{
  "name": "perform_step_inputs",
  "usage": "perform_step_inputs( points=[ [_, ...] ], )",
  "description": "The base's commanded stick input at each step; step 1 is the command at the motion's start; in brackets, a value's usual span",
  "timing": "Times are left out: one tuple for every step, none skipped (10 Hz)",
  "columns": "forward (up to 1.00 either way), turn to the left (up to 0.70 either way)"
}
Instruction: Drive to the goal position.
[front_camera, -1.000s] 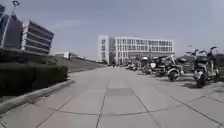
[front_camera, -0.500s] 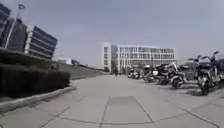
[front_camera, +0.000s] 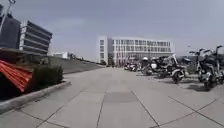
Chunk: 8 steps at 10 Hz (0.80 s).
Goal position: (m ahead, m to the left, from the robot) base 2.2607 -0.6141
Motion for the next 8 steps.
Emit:
perform_step_inputs(
  points=[
    [0.50,0.00],
    [0.50,0.00],
    [0.50,0.00],
    [0.52,0.00],
    [0.54,0.00],
    [0.56,0.00],
    [0.58,0.00],
    [0.61,0.00]
  ],
)
